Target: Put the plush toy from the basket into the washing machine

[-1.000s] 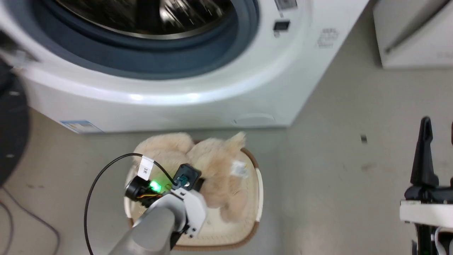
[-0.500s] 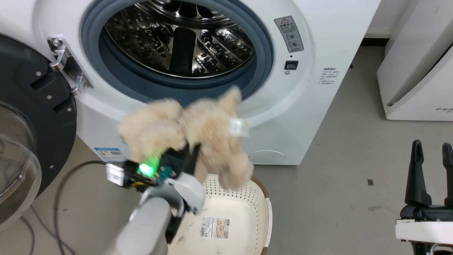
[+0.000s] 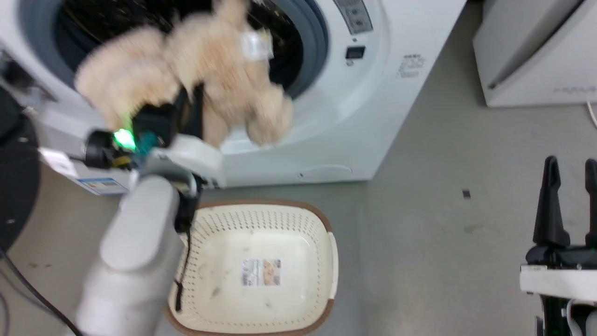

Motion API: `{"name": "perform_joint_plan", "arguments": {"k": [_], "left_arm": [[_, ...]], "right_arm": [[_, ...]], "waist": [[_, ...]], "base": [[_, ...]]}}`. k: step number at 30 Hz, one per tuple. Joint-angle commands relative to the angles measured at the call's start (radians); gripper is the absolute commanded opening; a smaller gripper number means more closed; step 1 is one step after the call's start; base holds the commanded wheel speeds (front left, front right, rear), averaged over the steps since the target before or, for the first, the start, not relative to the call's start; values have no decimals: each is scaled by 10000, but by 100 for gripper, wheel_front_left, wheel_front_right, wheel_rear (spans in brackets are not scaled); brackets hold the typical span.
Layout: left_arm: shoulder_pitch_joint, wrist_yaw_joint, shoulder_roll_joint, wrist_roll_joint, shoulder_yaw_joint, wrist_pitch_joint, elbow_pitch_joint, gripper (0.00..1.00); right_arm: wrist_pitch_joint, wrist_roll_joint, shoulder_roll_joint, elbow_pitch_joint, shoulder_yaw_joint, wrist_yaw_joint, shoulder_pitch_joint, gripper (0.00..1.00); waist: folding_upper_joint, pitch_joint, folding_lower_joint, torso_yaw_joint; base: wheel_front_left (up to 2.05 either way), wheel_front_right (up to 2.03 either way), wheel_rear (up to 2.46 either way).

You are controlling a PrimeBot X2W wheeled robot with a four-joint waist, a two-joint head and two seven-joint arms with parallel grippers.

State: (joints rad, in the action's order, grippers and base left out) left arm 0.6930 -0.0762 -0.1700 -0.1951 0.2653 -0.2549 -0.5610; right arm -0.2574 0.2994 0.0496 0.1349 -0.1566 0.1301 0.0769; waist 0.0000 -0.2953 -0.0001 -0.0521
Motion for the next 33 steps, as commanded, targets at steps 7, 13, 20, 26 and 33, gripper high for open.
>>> {"name": "perform_joint_plan", "arguments": {"k": [7, 13, 20, 26, 33], "left_arm": [[2499, 367, -726, 135, -739, -68, -838, 0], [4501, 445, -1320, 282, -1097, -68, -1597, 0], [6740, 231, -2036, 598, -1227, -68, -2595, 0], [7879, 263, -2341, 623, -1270, -68, -3319, 0], [8067, 131, -2391, 769, -1181, -68, -3466, 100]], "right_arm": [[-44, 497, 6, 150, 87, 6, 996, 100], [-44, 883, 6, 199, 85, 6, 1595, 100], [-44, 1282, 6, 230, 126, 6, 2027, 100], [-44, 1497, 6, 282, 202, 6, 2240, 100], [-44, 1521, 6, 285, 211, 6, 2322, 100]], "waist": [[0, -2385, 1, -1342], [0, -3687, 1, -1961], [0, -4767, 1, -2485], [0, -5284, 1, -2682], [0, -5422, 1, -2552]], "base": [[0, 0, 0], [0, 0, 0], [0, 0, 0], [0, 0, 0], [0, 0, 0]]}}
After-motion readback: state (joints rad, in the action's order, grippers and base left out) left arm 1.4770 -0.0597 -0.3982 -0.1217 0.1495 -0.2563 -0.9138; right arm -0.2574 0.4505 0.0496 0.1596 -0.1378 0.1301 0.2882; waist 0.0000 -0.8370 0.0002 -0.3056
